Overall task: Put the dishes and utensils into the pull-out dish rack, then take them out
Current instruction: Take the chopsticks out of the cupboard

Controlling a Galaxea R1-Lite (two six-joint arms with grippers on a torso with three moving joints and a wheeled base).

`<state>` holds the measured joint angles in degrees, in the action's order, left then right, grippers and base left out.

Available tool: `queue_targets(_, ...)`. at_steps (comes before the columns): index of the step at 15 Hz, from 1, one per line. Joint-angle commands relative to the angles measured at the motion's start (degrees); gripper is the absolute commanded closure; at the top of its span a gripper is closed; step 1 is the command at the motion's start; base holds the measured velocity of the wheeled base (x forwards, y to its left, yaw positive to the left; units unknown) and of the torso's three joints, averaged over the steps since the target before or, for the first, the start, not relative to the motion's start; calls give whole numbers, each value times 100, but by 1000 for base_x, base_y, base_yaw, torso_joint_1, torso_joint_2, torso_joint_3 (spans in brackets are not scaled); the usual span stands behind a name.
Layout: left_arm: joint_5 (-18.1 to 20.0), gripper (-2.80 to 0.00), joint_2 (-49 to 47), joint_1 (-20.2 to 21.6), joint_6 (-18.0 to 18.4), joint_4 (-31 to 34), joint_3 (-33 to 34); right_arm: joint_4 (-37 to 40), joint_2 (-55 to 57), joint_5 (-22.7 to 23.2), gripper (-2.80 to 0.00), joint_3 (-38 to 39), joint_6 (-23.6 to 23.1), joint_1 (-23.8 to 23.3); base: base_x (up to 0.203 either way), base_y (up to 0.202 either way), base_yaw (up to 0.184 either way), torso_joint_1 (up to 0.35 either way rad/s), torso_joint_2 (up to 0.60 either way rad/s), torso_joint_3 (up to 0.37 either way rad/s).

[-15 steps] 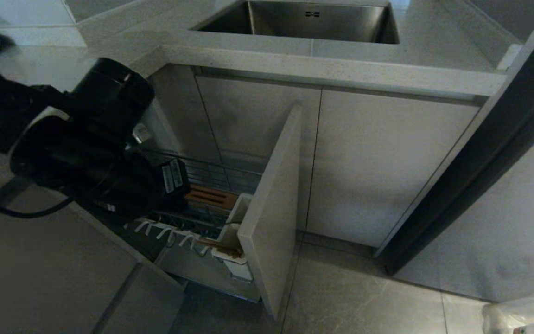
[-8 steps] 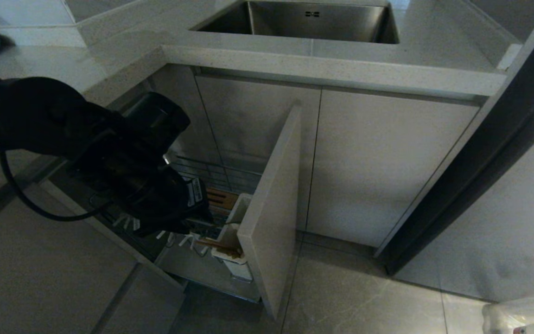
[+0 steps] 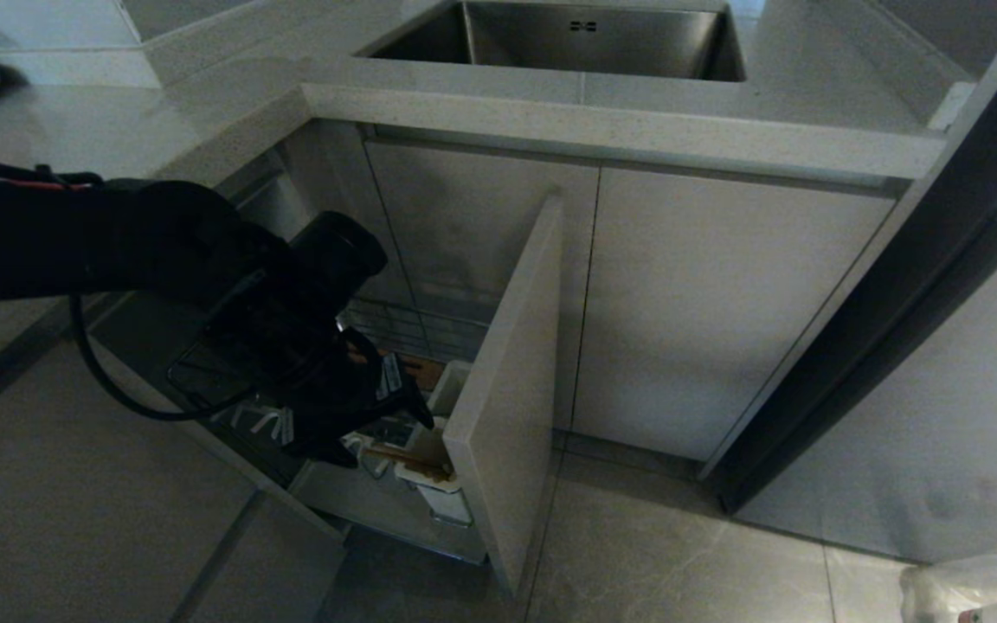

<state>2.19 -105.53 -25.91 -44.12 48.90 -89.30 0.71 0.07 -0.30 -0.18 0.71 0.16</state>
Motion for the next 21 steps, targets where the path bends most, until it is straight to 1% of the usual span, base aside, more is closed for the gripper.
queue_targets(1,0,-280,-205,33,-53,14,-9,0,1,4,0,1,0,2,0,0,0,0,0,0)
queue_targets(7,0,-280,-521,112,-115,-187,9,0,1,1,0,1,-9,2,0,0,0,0,0,0)
queue_targets(17,9,-280,-512,112,-123,-169,0,0,1,2,0,1,0,2,0,0,0,0,0,0)
queue_targets(21,9,-280,-389,95,-276,-152,-26,0,1,-4,0,1,0,2,0,0,0,0,0,0)
